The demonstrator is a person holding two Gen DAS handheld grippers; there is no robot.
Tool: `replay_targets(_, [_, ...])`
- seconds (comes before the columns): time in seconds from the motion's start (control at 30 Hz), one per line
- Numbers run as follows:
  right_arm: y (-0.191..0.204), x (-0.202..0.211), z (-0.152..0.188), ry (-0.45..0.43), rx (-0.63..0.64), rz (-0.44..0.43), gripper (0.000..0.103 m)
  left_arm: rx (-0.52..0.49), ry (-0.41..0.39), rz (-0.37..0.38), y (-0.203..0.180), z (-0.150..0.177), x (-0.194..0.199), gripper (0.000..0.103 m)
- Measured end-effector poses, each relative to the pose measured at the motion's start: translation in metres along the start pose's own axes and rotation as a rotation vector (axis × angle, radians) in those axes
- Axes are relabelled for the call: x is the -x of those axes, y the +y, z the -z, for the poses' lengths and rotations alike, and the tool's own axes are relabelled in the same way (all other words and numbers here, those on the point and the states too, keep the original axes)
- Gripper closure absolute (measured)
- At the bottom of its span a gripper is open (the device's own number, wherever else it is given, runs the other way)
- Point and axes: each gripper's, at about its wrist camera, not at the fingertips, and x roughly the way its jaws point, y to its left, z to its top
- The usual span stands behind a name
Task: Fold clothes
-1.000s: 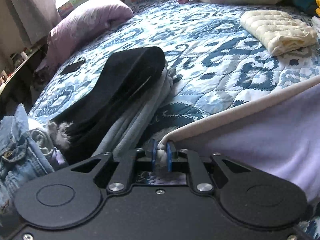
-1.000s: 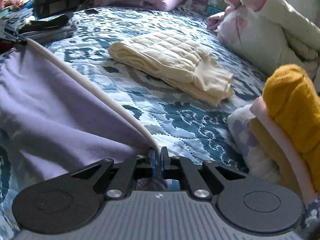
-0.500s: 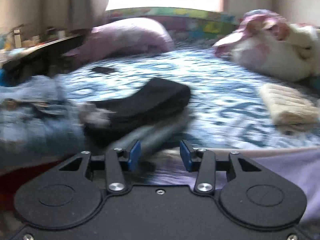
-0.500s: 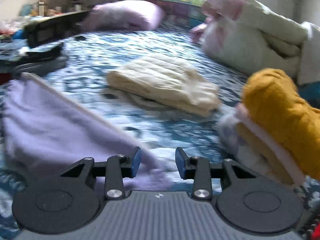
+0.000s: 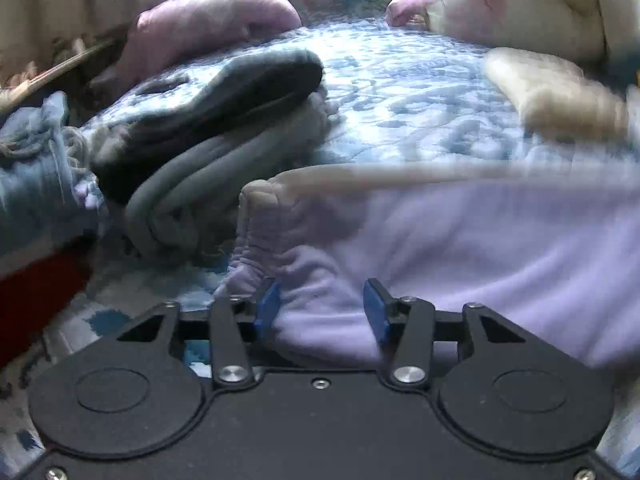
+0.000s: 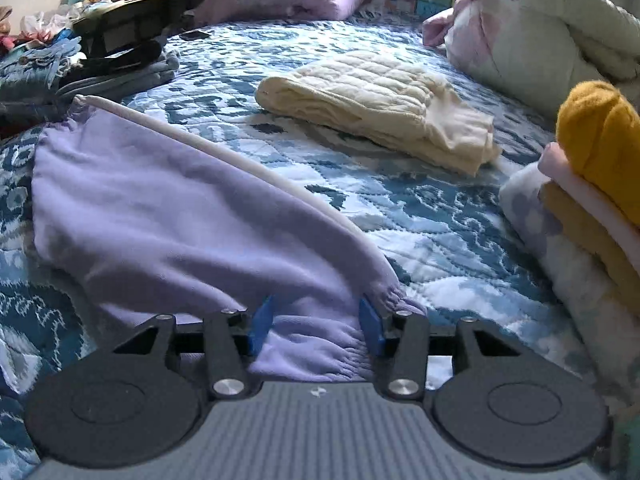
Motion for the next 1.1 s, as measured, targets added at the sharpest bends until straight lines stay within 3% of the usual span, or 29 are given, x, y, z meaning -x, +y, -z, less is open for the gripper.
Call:
replay_targets(0.03, [0.0,0.004,-0.001,-0.009,-0.021,-0.004,0.055,-0.028,-0.031,-0.026,-0.005,0.001,0.006,0.057])
replay_targets(0.17, [0.004,0.027,-0.003,-0.049,-0.061,-0.026,0.052,0.038,-0.125,0.013,-0.022,0.003,0.045,0.056])
replay_targets(0.33, [0.014,0.036,-0.002,-0.08,-0.075,-0.052,0.052,0.044,-0.154,0.189,-0.081,0.009,0.071,0.056])
replay_targets(0.37, [0.016,0.031,0.0,-0.057,-0.071,-0.047,0.052,0.014,-0.151,0.209,-0.097,0.012,0.072,0.054])
replay_targets(0.47, [0.022,0.008,0.009,0.057,-0.011,-0.012,0.049,-0.121,0.015,0.18,-0.14,0.023,0.044,0.049])
replay_targets(0.57, [0.031,0.021,0.005,0.047,0.024,0.019,0.048,-0.105,-0.022,0.183,-0.148,0.013,0.059,0.05])
replay_targets(0.67, [0.039,0.042,0.001,-0.026,0.054,0.01,0.044,-0.06,-0.106,0.208,-0.16,0.009,0.073,0.05])
replay_targets(0.73, [0.039,0.034,0.002,0.022,0.051,0.023,0.038,-0.022,-0.131,0.254,-0.173,0.009,0.073,0.05])
replay_targets(0.8, [0.035,0.018,0.006,0.105,0.044,0.046,0.038,-0.006,-0.061,0.297,-0.185,0.015,0.06,0.049])
replay_targets(0.83, [0.036,0.022,0.007,0.088,0.035,0.049,0.038,-0.049,0.008,0.274,-0.198,0.019,0.048,0.049])
replay_targets(0.87, [0.037,0.025,0.008,0.071,0.025,0.053,0.041,-0.085,-0.035,0.228,-0.207,0.022,0.053,0.05])
replay_targets(0.9, [0.039,0.034,0.006,0.042,0.014,0.04,0.052,-0.083,-0.057,0.215,-0.211,0.021,0.06,0.05])
replay_targets(0.97, [0.044,0.049,0.0,-0.022,0.007,0.018,0.069,-0.03,-0.118,0.256,-0.212,0.022,0.075,0.05])
replay_targets(1.1, [0.054,0.055,-0.015,-0.112,-0.026,-0.052,0.07,0.033,-0.141,0.239,-0.213,0.029,0.081,0.05])
